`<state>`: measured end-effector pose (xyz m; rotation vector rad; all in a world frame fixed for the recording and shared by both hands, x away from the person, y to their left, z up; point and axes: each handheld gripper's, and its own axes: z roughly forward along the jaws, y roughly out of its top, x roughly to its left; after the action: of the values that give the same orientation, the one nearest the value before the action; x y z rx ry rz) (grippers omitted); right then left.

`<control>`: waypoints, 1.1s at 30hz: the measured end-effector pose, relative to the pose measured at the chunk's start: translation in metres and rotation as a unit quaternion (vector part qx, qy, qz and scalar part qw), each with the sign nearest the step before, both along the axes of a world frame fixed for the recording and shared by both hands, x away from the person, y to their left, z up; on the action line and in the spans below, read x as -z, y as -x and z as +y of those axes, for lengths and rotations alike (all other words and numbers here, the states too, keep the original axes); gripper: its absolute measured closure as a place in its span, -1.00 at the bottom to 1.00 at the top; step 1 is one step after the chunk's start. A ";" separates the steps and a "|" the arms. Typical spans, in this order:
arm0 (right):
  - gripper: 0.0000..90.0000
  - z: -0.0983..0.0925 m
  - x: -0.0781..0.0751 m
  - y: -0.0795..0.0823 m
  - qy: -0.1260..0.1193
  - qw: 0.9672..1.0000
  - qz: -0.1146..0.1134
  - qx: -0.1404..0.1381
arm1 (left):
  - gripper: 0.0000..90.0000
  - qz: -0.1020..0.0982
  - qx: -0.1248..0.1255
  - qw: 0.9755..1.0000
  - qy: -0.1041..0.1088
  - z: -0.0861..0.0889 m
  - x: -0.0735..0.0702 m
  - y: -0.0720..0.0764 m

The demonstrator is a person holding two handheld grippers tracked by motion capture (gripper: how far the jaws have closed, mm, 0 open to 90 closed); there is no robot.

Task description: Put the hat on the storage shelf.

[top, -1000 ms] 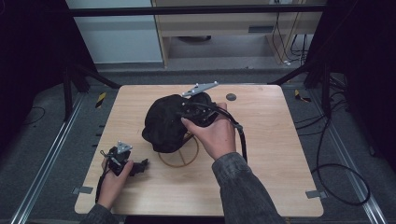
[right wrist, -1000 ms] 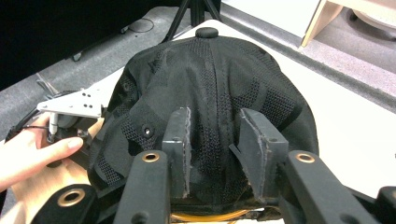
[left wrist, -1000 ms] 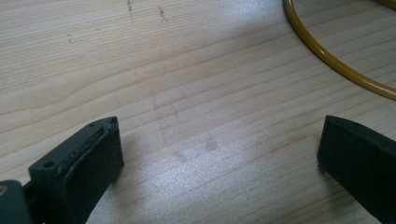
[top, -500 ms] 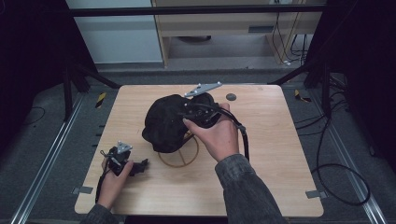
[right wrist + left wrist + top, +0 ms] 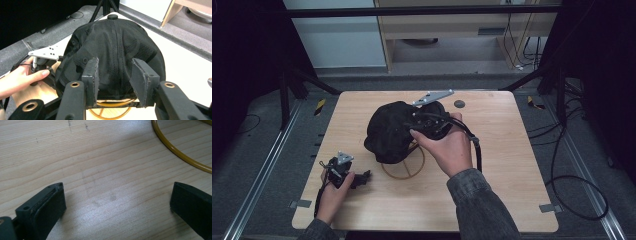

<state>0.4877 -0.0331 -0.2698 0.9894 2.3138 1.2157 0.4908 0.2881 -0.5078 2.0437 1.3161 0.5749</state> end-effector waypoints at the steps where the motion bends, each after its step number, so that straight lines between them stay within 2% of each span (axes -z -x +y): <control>1: 0.26 -0.001 0.000 0.001 0.000 1.000 0.001 0.001 | -1.00 0.000 0.000 1.000 0.000 0.000 0.000 0.000; 12: 0.14 -0.013 0.002 0.004 -0.001 1.000 0.001 0.013 | -1.00 0.000 0.000 1.000 0.000 0.000 0.000 0.000; 20: -0.04 -0.020 0.002 0.009 -0.001 1.000 -0.002 0.022 | -1.00 0.000 0.000 1.000 0.000 0.000 0.000 0.000; 30: -0.34 -0.035 0.000 0.011 -0.004 0.999 0.000 0.043 | -1.00 0.000 0.000 1.000 0.000 0.000 0.000 0.000; 33: -0.54 -0.044 0.000 0.011 -0.005 0.998 -0.006 0.061 | -1.00 0.000 0.000 1.000 0.000 0.000 0.000 0.000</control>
<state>0.4770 -0.0772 -0.2701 1.1056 2.2057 1.1814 0.4909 0.2881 -0.5077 2.0444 1.3156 0.5753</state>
